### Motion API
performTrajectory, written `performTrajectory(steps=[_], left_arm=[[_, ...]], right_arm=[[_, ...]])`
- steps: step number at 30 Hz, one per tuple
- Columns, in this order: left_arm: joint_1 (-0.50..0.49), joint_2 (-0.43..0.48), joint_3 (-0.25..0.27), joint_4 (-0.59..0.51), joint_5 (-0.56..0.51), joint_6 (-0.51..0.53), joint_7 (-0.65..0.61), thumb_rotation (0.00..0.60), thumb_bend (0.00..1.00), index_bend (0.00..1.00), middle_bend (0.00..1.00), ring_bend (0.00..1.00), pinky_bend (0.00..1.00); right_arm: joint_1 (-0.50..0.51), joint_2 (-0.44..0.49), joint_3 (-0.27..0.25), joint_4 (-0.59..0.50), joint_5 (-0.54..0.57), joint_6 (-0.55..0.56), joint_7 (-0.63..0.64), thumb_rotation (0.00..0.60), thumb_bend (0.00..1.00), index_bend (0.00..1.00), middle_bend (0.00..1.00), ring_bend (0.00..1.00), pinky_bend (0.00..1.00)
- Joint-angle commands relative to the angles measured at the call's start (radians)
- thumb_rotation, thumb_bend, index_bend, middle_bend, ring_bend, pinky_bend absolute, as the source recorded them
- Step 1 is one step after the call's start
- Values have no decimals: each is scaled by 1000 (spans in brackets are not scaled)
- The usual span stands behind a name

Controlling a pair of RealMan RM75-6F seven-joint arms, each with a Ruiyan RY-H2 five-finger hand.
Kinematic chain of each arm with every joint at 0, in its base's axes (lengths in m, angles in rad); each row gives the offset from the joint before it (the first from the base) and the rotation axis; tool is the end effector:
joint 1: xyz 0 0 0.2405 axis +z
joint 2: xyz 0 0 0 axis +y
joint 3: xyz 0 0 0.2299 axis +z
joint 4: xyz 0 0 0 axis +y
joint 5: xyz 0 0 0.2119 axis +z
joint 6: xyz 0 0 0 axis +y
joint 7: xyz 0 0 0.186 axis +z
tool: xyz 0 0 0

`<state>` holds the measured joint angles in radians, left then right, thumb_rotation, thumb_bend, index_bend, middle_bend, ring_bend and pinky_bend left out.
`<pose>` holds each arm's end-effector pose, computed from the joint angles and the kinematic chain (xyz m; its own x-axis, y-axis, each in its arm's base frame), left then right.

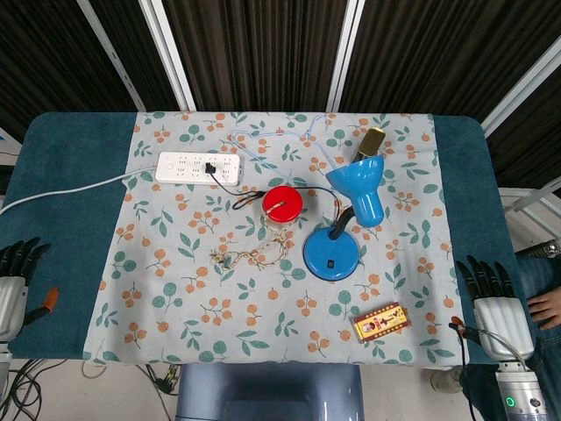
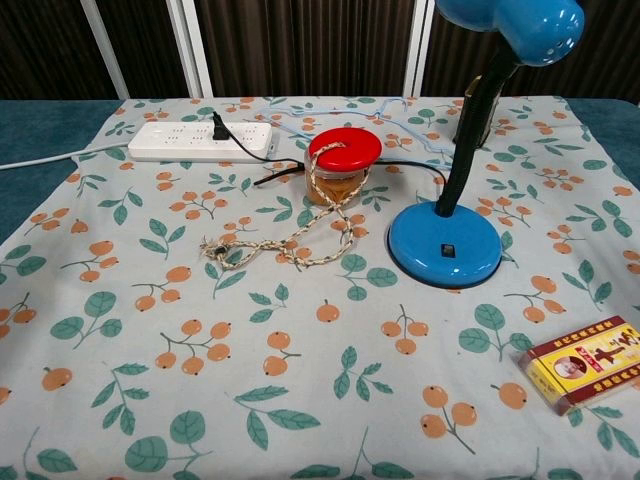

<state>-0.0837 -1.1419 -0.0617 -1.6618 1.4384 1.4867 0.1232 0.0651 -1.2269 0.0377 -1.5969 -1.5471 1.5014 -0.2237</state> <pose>-0.2851 0.2221 0.1403 0.4357 0.0009 0.9001 0.8990 0.0476 -0.4353 -0.2752 -0.2122 0.1126 0.5150 -0.0024 0.8572 -0.8565 -0.0407 0.5145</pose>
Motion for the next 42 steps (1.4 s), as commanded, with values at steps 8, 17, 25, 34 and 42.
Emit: performTrajectory(steps=[8,17,25,34,42], left_arm=[[0,0,0,-1,1,0,1,600,352,152,71,48,102],[0,0,0,0,2,1,-1,600,352,152,71,48,101],[-1,0,1,0,0,-3,2,600,352,152,71,48,102],[0,2,1,-3,-1,-2,-4,600,352,152,71,48,101],[-1,2,1,-4,-4,-5,0,600,352,152,71,48,102]], right_arm=[[2,-2,-4,1,-2,-6,-1,600,237,65,67,83,0],[2,-2,-5,-1,-3,-8,-1,600,236,65,67,89,0],[9,10,-18,-3,-11,-30,11,600,237,66,67,132,175],[35,36,-44,-40,-32,-93,51,600,237,33,243,334,397],[151,42,-12,-51,9,-279,85,600,410,9,527,669,528]])
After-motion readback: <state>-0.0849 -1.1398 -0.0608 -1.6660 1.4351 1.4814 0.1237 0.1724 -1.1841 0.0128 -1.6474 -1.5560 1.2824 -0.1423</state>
